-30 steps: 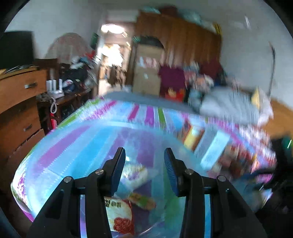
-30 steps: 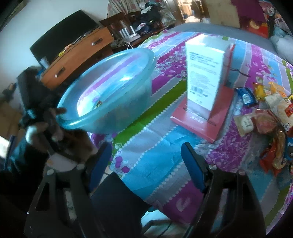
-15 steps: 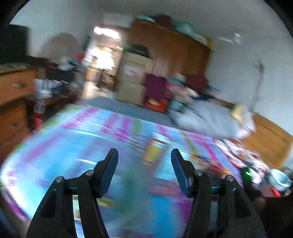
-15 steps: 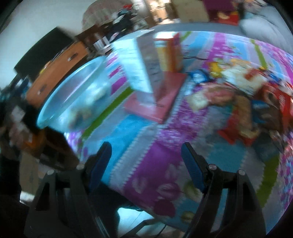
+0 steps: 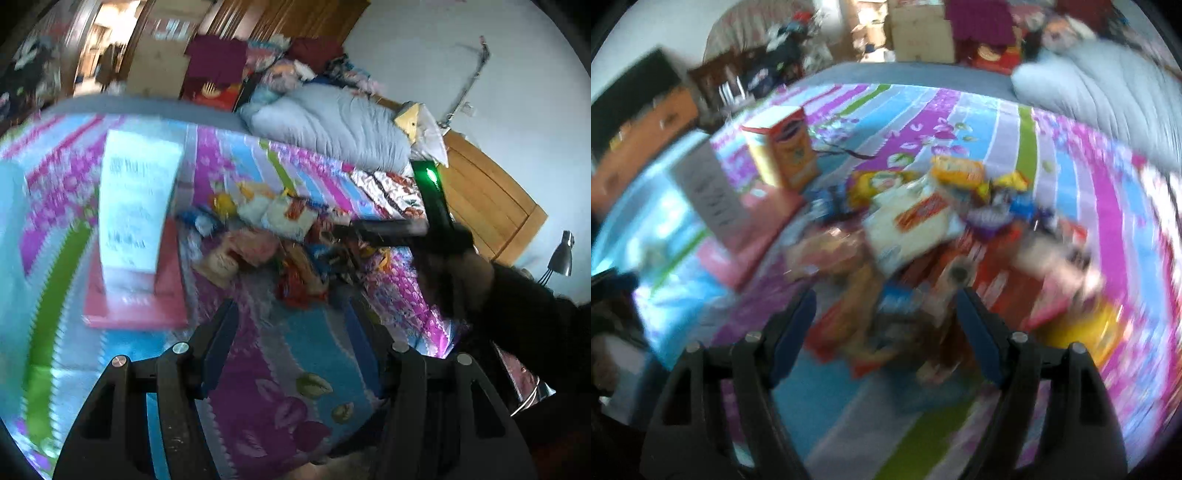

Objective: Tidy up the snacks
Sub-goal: 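Grasp a rice-cracker packet with the right tool while the left tool grasps a chocolate packet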

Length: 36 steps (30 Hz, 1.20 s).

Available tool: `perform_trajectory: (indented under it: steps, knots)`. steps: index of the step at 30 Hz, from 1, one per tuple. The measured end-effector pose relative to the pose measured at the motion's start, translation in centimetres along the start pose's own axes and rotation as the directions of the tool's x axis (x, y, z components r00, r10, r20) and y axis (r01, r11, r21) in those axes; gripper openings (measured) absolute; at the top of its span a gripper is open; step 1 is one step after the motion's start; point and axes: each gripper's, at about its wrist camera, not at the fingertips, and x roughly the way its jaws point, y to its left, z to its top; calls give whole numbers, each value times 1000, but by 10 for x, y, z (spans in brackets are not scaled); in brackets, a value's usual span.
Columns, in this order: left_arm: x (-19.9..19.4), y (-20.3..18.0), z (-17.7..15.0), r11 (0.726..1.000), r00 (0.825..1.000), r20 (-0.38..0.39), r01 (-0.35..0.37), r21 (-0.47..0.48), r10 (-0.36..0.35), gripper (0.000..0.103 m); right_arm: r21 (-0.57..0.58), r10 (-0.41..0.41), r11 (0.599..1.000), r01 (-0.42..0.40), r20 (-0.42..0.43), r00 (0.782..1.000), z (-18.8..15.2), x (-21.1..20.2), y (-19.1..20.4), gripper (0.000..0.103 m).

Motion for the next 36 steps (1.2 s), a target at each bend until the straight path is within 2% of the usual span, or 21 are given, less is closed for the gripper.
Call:
perform_trajectory:
  steps: [3, 6, 10, 12, 14, 16, 22, 25, 28, 31, 36]
  knots:
    - [5, 9, -9, 1000, 1000, -23, -6, -27, 5, 61, -144, -31, 989, 20, -77, 997, 22, 33, 8, 90]
    - [7, 18, -13, 998, 999, -35, -21, -53, 20, 61, -252, -109, 965, 72, -136, 985, 33, 65, 9, 90]
    - [10, 24, -18, 996, 998, -52, -32, -78, 28, 61, -299, -160, 949, 99, -187, 969, 33, 92, 7, 89]
    - [10, 25, -19, 996, 998, -57, -33, -79, 29, 61, -304, -169, 947, 106, -187, 968, 32, 93, 7, 83]
    - [11, 24, -21, 997, 998, -63, -31, -78, 26, 61, -280, -149, 955, 93, -186, 971, 33, 89, 6, 78]
    - [14, 23, -20, 996, 997, -70, -29, -80, 23, 61, -255, -122, 964, 77, -165, 979, 32, 78, 7, 78]
    - [18, 15, -21, 998, 997, -79, -30, -55, 26, 61, -151, -42, 988, 39, -19, 999, 20, 12, 11, 77]
    - [20, 13, -22, 998, 996, -80, -38, -46, 34, 61, -80, -24, 996, 32, 100, 995, 5, -35, 13, 77]
    - [27, 11, -21, 998, 996, -85, -40, -40, 37, 61, 60, -11, 998, 1, 172, 985, -22, -69, 3, 77]
    - [42, 5, -16, 999, 995, -98, -18, -28, 15, 61, 192, -2, 981, -32, 175, 985, -53, -76, -8, 77]
    - [92, -22, 4, 997, 991, -126, 57, 45, -51, 61, 316, 17, 947, -56, 125, 992, -99, -70, -16, 77]
